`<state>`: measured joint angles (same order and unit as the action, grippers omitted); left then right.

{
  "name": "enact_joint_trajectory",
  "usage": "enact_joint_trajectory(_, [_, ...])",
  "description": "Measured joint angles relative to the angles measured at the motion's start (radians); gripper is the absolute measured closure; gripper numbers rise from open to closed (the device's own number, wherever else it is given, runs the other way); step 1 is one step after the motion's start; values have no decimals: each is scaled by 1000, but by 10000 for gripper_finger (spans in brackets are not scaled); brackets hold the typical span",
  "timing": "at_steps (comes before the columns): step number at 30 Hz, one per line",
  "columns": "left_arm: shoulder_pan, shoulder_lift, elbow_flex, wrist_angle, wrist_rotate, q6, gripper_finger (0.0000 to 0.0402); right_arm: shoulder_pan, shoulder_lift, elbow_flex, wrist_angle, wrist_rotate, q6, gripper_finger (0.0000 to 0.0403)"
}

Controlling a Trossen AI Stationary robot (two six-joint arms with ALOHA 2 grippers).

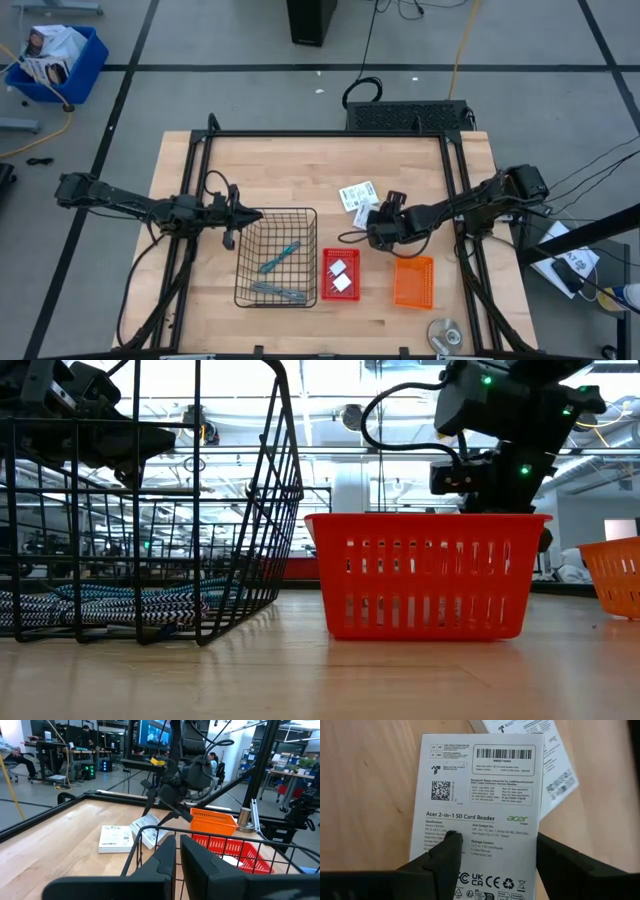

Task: Pick and place items into bin
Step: Put the top card reader box into the orange basket

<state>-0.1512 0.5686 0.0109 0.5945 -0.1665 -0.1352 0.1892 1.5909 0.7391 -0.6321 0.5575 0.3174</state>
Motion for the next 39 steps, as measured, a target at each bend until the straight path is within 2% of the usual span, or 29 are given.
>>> enact_joint_trajectory(8, [0,0,0,0,0,0,371,35,2,-2,-15,94,-27,184])
enact_joint_trajectory(14, [0,0,0,0,0,0,371,57,1,-2,-9,115,-30,184])
enact_joint_trajectory(23, [0,0,0,0,0,0,371,114,1,-2,7,243,-77,184])
enact_joint_trajectory(32, [0,0,0,0,0,0,371,154,1,-2,40,324,-122,184])
enact_joint_trajectory(39, [0,0,0,0,0,0,371,156,1,-2,67,339,-153,184])
